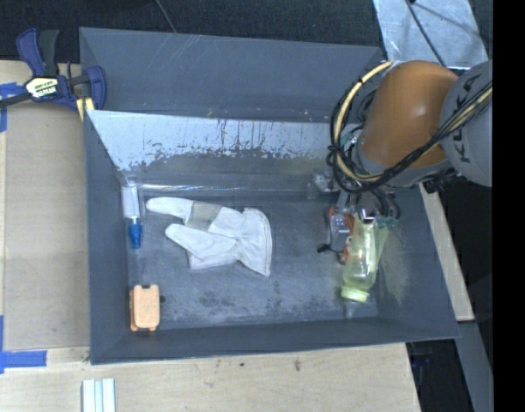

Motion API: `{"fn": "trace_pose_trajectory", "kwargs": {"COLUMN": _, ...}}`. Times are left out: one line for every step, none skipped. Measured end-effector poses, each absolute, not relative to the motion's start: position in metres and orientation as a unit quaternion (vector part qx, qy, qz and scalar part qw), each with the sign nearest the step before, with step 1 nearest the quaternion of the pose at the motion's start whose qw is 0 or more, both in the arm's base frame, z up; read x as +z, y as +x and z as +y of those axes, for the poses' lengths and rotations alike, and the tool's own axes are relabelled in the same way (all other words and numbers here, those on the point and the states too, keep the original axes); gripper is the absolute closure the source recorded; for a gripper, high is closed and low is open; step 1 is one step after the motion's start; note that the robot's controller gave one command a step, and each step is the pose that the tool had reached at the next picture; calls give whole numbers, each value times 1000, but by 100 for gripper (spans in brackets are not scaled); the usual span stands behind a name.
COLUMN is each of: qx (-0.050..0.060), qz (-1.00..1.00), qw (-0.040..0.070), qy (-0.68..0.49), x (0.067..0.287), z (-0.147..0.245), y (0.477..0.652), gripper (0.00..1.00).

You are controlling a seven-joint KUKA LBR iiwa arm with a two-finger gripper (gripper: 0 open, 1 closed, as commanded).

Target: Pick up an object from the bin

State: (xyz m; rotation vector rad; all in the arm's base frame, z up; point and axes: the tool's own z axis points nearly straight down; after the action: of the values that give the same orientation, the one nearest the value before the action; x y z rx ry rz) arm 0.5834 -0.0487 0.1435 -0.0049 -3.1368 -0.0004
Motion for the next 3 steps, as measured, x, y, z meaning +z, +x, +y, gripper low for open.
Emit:
{"fn": "trace_pose_trajectory", "kwargs": {"qx": 0, "qz": -1000, "qw": -2, "qy": -1, "x": 148, "z": -49, "y": 585, "gripper": 0}}
{"fn": "trace_pose_trajectory", "kwargs": {"qx": 1, "qz": -1000, "qw": -8, "qy": -14, "x": 108, "z": -16, "y": 613, "gripper": 0}}
{"fn": "trace_pose_trajectory", "kwargs": {"qx": -1, "qz": -1000, "qw": 0, "qy": 9, "x": 75, "z": 5, "y": 607, "gripper": 0}}
